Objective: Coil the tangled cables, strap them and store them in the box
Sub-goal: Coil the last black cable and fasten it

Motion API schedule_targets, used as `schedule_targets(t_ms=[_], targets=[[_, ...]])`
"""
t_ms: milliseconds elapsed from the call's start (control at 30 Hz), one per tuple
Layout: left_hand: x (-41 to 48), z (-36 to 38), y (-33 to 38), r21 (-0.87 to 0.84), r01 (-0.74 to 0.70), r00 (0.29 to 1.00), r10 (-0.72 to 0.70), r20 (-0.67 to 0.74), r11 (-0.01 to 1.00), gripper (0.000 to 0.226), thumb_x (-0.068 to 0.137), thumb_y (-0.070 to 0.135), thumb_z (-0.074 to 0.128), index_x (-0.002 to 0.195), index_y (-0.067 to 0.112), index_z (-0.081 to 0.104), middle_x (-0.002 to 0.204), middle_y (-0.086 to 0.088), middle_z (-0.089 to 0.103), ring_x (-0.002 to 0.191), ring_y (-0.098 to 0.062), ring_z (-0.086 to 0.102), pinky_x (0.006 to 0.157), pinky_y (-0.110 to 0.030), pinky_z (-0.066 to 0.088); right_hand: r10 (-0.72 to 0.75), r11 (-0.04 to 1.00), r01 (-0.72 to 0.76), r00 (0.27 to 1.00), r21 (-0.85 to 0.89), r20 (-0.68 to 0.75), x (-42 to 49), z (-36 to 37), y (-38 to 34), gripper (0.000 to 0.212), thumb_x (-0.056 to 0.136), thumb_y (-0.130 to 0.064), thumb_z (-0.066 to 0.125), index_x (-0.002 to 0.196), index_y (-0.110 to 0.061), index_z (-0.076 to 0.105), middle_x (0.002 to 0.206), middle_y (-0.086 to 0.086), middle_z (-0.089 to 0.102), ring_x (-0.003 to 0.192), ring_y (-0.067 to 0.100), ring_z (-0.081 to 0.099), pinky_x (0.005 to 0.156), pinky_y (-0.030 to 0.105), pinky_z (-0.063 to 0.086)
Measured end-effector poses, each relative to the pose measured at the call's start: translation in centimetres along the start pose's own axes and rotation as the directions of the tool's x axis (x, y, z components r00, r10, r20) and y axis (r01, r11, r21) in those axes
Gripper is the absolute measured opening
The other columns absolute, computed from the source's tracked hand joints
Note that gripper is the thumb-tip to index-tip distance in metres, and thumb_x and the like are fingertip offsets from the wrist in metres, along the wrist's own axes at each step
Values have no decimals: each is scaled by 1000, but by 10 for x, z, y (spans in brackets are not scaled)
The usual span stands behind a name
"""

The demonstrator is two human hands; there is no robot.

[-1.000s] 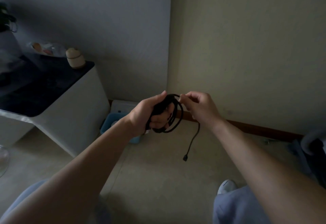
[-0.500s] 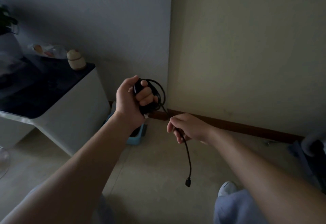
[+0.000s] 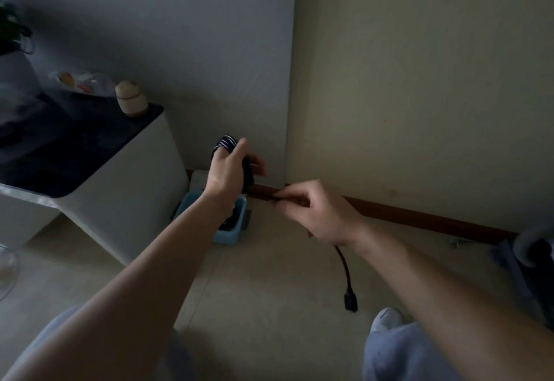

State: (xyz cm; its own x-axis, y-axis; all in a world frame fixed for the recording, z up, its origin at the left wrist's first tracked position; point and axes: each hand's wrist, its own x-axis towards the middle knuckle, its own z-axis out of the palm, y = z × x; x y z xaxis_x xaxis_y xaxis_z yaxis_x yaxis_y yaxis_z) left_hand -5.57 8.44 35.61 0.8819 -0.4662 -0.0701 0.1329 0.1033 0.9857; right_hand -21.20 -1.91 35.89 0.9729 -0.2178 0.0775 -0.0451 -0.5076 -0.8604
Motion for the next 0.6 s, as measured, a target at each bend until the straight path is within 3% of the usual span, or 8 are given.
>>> schedule_targets(t_ms=[67, 133, 200, 267, 367, 467, 600], targets=[[-4, 2, -4, 63, 18, 993, -25, 117, 998, 39, 105, 21, 47, 73, 2, 57, 58, -9, 67, 49, -21, 65, 49, -26, 50, -64, 996, 52, 983, -72, -175, 2, -5, -1, 10, 91, -26, 74, 82, -30, 73, 64, -29, 65, 60, -7, 60, 55, 9, 39], [-9, 6, -8, 183, 10, 971, -53, 232, 983, 49, 106, 21, 46, 67, -3, 64, 59, -15, 68, 53, -27, 65, 61, -31, 51, -71, 992, 29, 935, -126, -348, 4, -11, 0, 19, 82, -33, 82, 70, -24, 70, 59, -21, 64, 54, -2, 57, 51, 17, 40], [-17, 11, -10, 301, -26, 937, -81, 339, 953, 51, 107, 20, 44, 69, -8, 63, 64, -24, 67, 63, -38, 61, 70, -46, 45, -88, 973, -25, 878, -229, -470, 4, -19, 1, 32, 73, -46, 87, 65, -25, 64, 56, -16, 62, 52, 2, 55, 50, 26, 43], [-26, 17, -11, 347, -42, 893, -121, 433, 937, 47, 107, 17, 40, 76, -12, 59, 69, -29, 63, 67, -45, 52, 69, -55, 40, -171, 917, -65, 829, -395, -533, 4, -27, 1, 43, 66, -60, 84, 65, -26, 58, 57, -15, 60, 54, 4, 55, 49, 27, 42], [-36, 23, -8, 280, 54, 832, -198, 519, 958, 38, 108, 21, 31, 89, -4, 52, 56, -15, 51, 52, -30, 43, 59, -44, 33, -308, 837, -54, 776, -544, -551, 4, -36, 1, 53, 61, -75, 74, 68, -26, 54, 59, -11, 60, 55, 12, 56, 48, 28, 41], [-42, 27, -2, 263, 145, 735, -282, 616, 954, 52, 105, 43, 23, 93, 1, 51, 47, -8, 36, 38, -21, 33, 54, -35, 34, -332, 842, -27, 762, -539, -557, 6, -44, 4, 54, 65, -74, 74, 69, -23, 56, 64, -9, 61, 58, 14, 56, 50, 33, 45], [-51, 27, 3, 261, 134, 637, -285, 716, 956, 42, 93, 45, 46, 82, 4, 49, 45, -2, 28, 33, -15, 25, 42, -19, 33, -250, 911, 0, 796, -412, -552, 8, -50, 16, 49, 70, -72, 72, 71, -25, 57, 59, -14, 55, 56, 6, 52, 52, 31, 44]])
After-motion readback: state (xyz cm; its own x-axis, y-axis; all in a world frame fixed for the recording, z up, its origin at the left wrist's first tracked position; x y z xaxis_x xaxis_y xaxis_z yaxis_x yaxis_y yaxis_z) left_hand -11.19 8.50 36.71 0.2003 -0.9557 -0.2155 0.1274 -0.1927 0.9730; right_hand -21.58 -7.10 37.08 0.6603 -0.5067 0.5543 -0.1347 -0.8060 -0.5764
